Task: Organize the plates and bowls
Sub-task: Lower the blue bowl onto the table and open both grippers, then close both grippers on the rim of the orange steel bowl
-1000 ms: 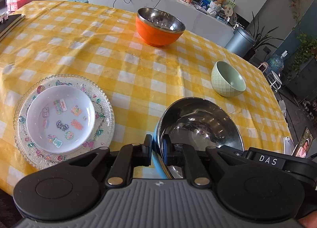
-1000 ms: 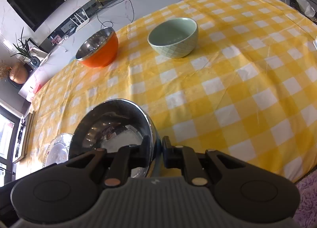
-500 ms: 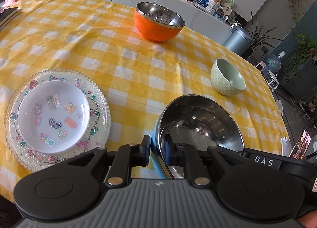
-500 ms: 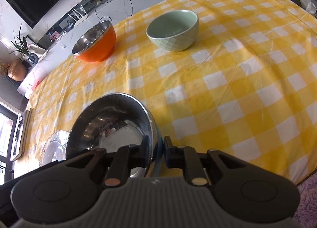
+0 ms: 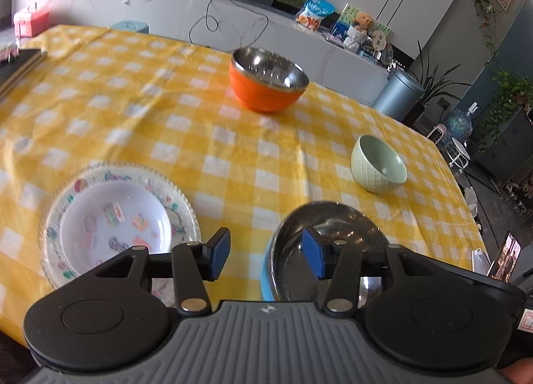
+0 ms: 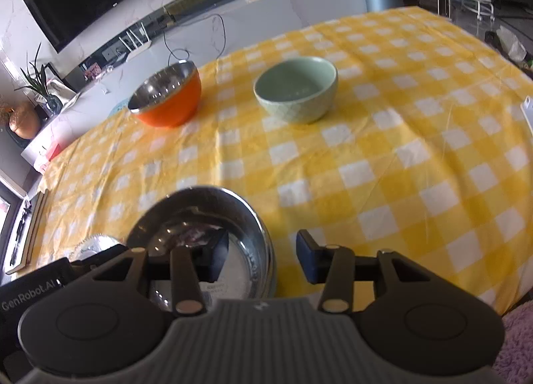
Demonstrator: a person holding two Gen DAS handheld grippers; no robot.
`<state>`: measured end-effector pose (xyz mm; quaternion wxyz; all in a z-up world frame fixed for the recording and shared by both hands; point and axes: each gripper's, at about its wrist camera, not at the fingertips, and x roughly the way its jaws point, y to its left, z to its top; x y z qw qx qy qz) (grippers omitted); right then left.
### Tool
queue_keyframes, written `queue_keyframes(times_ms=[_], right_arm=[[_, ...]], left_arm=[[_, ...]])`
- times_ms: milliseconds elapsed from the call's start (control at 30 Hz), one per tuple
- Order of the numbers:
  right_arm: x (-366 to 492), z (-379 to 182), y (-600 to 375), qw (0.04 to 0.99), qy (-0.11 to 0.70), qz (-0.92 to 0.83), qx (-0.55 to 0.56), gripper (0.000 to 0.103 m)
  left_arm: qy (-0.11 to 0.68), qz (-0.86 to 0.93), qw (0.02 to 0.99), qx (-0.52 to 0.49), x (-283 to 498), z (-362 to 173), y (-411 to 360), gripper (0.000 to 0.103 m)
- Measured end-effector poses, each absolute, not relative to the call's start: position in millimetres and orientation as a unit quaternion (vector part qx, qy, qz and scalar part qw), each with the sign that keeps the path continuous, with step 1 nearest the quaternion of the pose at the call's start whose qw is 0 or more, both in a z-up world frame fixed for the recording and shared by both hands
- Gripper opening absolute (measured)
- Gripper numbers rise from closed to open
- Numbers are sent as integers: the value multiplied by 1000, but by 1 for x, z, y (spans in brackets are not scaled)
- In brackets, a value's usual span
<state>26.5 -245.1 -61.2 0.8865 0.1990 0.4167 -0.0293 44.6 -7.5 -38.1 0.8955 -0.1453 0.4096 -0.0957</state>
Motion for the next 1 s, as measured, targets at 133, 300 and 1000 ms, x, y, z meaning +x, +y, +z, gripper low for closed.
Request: queue_keyframes(times_ms=[133, 300, 1000], right_arm=[[26, -47, -245, 899, 393, -34, 187, 48], [35, -32, -244, 905, 381, -20, 187, 48], [157, -3, -227, 912, 375, 34, 161, 47]], left_arm=[[393, -101, 904, -135, 51, -21, -5, 57], [378, -107, 912, -122, 68, -2, -4, 57], [364, -110, 916, -126, 198, -5, 13, 57]])
